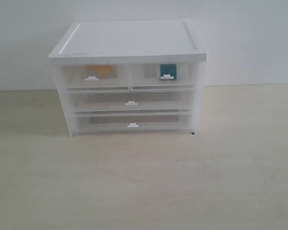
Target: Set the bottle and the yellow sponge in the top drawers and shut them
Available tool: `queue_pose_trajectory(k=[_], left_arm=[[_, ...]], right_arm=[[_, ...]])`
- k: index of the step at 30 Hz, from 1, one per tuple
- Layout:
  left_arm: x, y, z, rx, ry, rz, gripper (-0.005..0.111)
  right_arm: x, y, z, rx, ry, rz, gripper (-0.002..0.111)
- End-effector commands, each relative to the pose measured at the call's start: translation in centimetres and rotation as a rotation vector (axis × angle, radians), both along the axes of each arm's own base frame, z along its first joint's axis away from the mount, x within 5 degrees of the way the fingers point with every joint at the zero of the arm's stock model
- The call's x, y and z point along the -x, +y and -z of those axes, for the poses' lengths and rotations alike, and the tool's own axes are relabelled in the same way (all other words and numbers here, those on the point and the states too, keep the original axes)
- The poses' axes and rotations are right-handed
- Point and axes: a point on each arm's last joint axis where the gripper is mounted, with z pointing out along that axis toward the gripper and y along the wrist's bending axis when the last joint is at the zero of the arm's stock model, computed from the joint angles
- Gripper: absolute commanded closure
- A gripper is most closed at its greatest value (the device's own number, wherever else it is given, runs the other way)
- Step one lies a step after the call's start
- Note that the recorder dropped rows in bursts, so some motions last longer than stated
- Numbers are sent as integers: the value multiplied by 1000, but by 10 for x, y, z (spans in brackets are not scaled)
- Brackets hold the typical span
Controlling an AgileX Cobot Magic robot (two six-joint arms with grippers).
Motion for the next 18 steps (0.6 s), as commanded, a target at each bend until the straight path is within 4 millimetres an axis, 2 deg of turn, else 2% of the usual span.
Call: queue_pose_trajectory(k=[1,11,18], left_arm=[[24,7,6,102,-2,-46,102],[27,7,10,119,-26,-37,102],[18,1,28,85,-154,35,102]], right_arm=[[0,0,0,1,-10,1,108],[0,0,0,1,-10,1,108],[0,0,0,1,-10,1,108]])
